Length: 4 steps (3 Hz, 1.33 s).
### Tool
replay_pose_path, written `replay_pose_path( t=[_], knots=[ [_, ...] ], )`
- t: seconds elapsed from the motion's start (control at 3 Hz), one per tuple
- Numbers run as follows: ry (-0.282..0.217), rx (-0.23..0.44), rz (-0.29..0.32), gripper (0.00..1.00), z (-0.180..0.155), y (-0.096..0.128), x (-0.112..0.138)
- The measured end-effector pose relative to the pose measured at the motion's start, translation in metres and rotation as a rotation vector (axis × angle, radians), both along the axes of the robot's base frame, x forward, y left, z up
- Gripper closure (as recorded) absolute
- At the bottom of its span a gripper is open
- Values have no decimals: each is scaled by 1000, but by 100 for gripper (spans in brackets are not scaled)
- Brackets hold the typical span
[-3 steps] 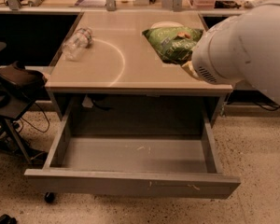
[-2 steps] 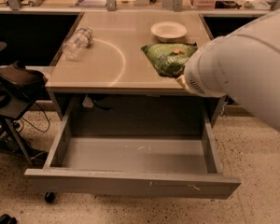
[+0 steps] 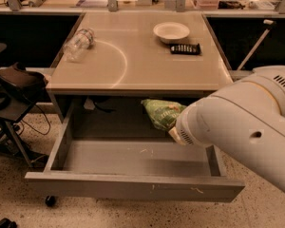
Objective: Place green jalapeno chip bag into top drawer
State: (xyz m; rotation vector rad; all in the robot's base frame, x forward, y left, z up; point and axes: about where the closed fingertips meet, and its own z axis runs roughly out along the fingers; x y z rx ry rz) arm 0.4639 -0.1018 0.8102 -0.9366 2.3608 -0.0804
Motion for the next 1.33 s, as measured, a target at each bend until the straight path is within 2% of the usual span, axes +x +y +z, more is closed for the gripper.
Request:
replay_pose_path(
  t=[0.33,1.0,1.33],
  knots=[
    [75,30,-4,100,-35,7,-13],
    [84,33,-3,100,-49,10,-11],
    [99,63,13,100,-87,23,12]
  ],
)
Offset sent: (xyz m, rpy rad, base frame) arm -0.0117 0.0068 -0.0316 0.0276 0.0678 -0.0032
